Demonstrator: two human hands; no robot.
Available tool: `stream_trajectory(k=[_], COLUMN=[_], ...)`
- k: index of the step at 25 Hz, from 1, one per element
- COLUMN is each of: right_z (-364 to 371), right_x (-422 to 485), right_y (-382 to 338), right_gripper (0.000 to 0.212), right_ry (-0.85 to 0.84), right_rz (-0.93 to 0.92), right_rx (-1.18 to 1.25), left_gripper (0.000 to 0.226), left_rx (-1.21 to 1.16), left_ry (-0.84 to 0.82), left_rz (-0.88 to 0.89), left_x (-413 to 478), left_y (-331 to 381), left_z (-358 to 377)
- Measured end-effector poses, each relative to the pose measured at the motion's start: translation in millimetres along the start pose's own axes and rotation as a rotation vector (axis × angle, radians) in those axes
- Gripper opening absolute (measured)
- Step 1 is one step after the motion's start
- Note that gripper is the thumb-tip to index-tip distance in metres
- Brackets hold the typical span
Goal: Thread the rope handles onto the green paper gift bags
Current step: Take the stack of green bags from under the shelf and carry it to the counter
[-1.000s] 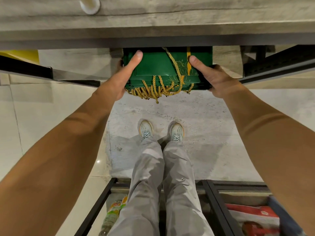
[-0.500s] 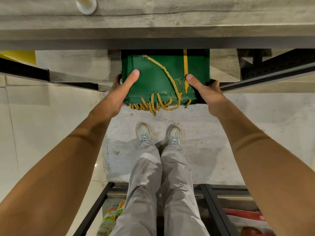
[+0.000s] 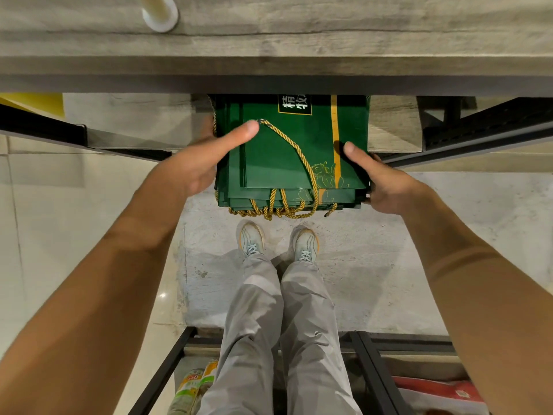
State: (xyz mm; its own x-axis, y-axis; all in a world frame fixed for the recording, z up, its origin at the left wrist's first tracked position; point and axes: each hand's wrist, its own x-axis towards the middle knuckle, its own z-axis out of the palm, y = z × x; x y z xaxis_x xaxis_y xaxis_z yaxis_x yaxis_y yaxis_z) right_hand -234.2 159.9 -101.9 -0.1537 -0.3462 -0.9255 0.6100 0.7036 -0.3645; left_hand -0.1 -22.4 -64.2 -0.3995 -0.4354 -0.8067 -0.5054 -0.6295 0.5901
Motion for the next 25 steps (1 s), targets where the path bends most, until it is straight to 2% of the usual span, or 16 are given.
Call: stream_trajectory(k=[3, 4, 8, 9, 11, 13, 14, 15, 18, 19, 21, 25], right_z=[4, 6, 3, 10, 20, 21, 21, 18, 12, 10, 7, 4], right_x=[10, 16, 46, 40, 26, 19, 20, 23, 28, 29, 33, 31], right_y=[-7, -9, -10, -14, -21, -19, -15, -11, 1, 4, 12, 27], right_gripper=[0.092, 0.093, 0.117, 0.121, 0.126, 0.120, 0.114, 0.105, 0.071, 0.075, 0.090, 0.064], right_ry=[0.020, 0.029, 0.121, 0.147, 0.222, 0.267, 0.278, 0.272, 0.183, 0.165, 0.149, 0.105], right_rz=[-0.007, -0.007, 0.004, 0.014, 0.019, 0.006, -0.002, -0.009, -0.080, -0.074, -0.060, -0.103], right_rx=[-0.065, -0.061, -0.084, -0.106, -0.221, -0.394, -0.431, -0.429, -0.349, -0.342, -0.324, -0.208], left_gripper=[0.126, 0.124, 0.124, 0.112, 0.072, 0.052, 0.054, 0.067, 0.121, 0.131, 0.140, 0.131], left_rx=[0.020, 0.016, -0.057, -0.089, -0.121, -0.101, -0.090, -0.096, -0.078, -0.069, -0.072, -0.044], left_ry=[0.040, 0.085, 0.111, 0.086, 0.051, 0.066, 0.062, 0.047, 0.052, 0.063, 0.102, 0.104], left_rz=[-0.024, -0.013, -0.138, -0.142, -0.133, -0.148, -0.150, -0.161, -0.219, -0.220, -0.208, -0.265], left_x=[13, 19, 33, 32, 33, 34, 36, 37, 41, 41, 41, 35], left_y=[16, 14, -2, -1, 1, -1, -4, -7, -26, -35, -50, -60], left_z=[14, 16, 11, 11, 11, 10, 7, 4, -7, -8, -10, -14])
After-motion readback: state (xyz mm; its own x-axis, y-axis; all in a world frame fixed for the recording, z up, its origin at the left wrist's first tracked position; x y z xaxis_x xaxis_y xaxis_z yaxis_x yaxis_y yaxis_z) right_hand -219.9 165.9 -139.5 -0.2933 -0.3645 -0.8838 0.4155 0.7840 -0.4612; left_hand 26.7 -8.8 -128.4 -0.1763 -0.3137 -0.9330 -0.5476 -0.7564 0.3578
